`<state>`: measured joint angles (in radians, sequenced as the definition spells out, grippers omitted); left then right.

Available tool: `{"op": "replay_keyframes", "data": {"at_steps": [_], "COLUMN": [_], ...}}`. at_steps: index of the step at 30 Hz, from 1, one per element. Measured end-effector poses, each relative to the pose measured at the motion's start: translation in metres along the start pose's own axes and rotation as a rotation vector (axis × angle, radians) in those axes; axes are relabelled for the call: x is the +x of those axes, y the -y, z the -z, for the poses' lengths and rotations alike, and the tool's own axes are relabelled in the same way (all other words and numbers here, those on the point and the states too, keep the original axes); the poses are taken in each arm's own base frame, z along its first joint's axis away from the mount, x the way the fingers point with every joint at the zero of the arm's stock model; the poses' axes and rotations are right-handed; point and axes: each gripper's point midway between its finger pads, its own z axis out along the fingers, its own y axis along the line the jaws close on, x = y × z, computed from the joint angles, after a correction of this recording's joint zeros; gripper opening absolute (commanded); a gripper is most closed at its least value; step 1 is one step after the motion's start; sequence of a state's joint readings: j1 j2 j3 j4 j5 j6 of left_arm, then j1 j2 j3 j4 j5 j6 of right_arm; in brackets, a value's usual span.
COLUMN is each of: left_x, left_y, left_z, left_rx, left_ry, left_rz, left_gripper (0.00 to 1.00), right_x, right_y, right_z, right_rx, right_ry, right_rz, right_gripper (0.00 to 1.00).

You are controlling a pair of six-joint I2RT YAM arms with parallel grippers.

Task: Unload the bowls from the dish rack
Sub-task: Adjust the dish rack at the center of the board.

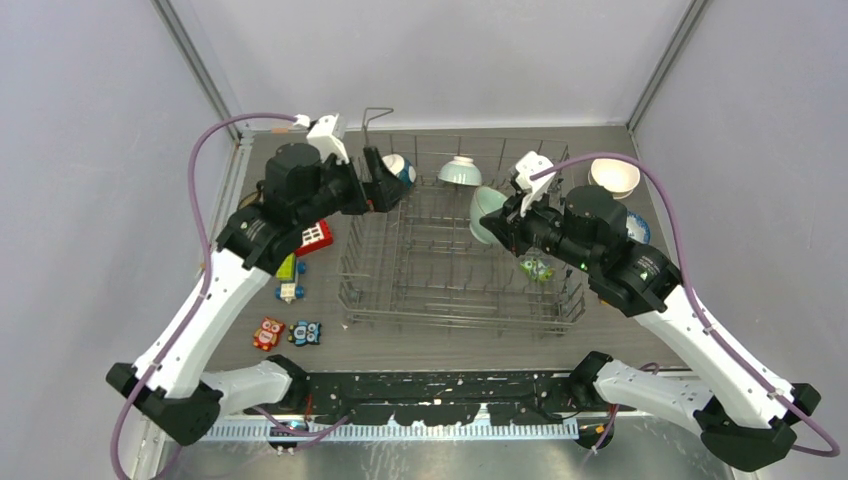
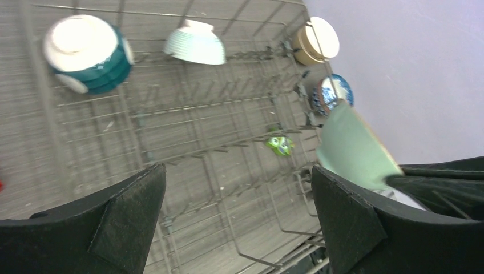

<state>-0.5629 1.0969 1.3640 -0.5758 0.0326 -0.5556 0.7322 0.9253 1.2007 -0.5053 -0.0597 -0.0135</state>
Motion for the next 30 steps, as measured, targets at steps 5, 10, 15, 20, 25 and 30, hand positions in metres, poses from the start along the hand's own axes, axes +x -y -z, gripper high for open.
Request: {"op": "replay_keyframes", "data": {"at_steps": [5,10,15,20,25,30], "left_x": [0.006,0.013,0.024,0.041,0.065,0.084], "left_y": [0.031,0.060,0.082,0.101,0.103,0.098], "left_z": [-0.023,-0.039,-0.051,-0.057,-0.064,-0.070], "left_rx": [0.131,0.266,0.369,0.436,0.427,0.384], "left_ry": [-0.121,-0.241,-0.342,-0.443,-0.549,-0.624], "left_rz": [0.028,0.056,0.073,0.096,0.142,0.161], "left_gripper": [1.00,1.00,1.00,1.00,1.00,0.95], "right_x": [0.007,0.011,0.016,0.020,0.026,0.034], "right_y": [-0.007,-0.019,-0.028,-0.028,-0.030,-0.038], "right_z": [0.004,0.011,0.018,0.018,0.013,0.007], "right_rx": [-0.035,-0.074,-0.093,-0.086,-0.084,-0.103], "right_ry": [-0.038,-0.073,-0.106,-0.133,-0.165,-0.197], "right_rz": [0.059,0.136,0.210,0.269,0.327,0.396], "right_gripper": [0.01,0.01,0.01,0.01,0.01,0.01]}}
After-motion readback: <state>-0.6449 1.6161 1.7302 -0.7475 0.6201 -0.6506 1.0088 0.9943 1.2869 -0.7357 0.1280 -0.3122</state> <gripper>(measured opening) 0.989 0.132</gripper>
